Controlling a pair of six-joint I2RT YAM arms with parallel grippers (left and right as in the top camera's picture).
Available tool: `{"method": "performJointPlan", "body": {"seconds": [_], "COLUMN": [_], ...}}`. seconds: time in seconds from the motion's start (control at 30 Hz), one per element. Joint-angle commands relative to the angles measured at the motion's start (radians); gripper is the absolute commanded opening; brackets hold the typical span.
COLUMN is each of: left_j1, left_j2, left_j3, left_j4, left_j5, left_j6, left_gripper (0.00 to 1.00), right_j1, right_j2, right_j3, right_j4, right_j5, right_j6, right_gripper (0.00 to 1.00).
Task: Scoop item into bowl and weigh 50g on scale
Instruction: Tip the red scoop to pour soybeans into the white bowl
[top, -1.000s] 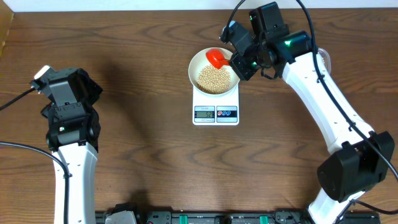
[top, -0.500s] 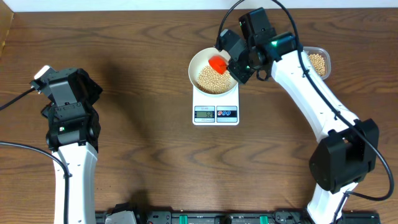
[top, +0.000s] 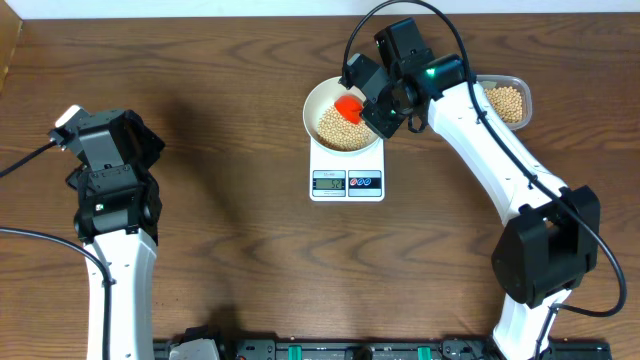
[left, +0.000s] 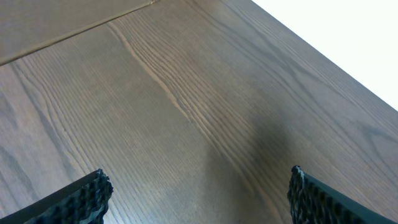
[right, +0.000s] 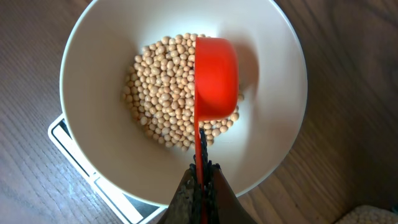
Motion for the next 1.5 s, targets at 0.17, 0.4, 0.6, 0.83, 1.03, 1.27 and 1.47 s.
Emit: {"method": "performJointPlan", "body": {"seconds": [0.17, 0.4, 0.6, 0.83, 1.03, 1.27, 1.47], "left_j1": [0.004, 0.004, 0.004, 0.004, 0.004, 0.004, 0.004], "left_j2": [0.006, 0.006, 0.006, 0.006, 0.006, 0.006, 0.006], "left_j3": [0.0, 0.0, 0.0, 0.0, 0.0, 0.0, 0.0], "left_j4": [-0.002, -0.002, -0.002, -0.002, -0.002, -0.002, -0.002], "left_j5": [-0.014, -0.014, -0.014, -0.014, -0.014, -0.014, -0.014], "left_j6": [-0.001, -0.001, -0.001, -0.001, -0.001, -0.001, -0.001], "left_gripper": [0.93, 0.93, 0.93, 0.93, 0.93, 0.93, 0.93], "right_j1": [0.024, 0.048, 0.05, 0.044, 0.029, -0.038, -0.119], "right_j2": [0.006, 0.006, 0.006, 0.006, 0.006, 0.006, 0.006], "right_j3": [0.006, 0.006, 0.006, 0.006, 0.006, 0.006, 0.006], "right_j4": [-0.011, -0.027, -0.04, -0.038, -0.027, -0.024, -0.021], "right_j5": [0.003, -0.005, -0.027, -0.108, -0.126, -0.306, -0.476], "right_j6": [-0.014, -0.014, 0.013, 0.032, 0.085, 0.142, 0.172], "right_gripper": [0.01, 0.01, 0.01, 0.01, 0.01, 0.01, 0.01]}}
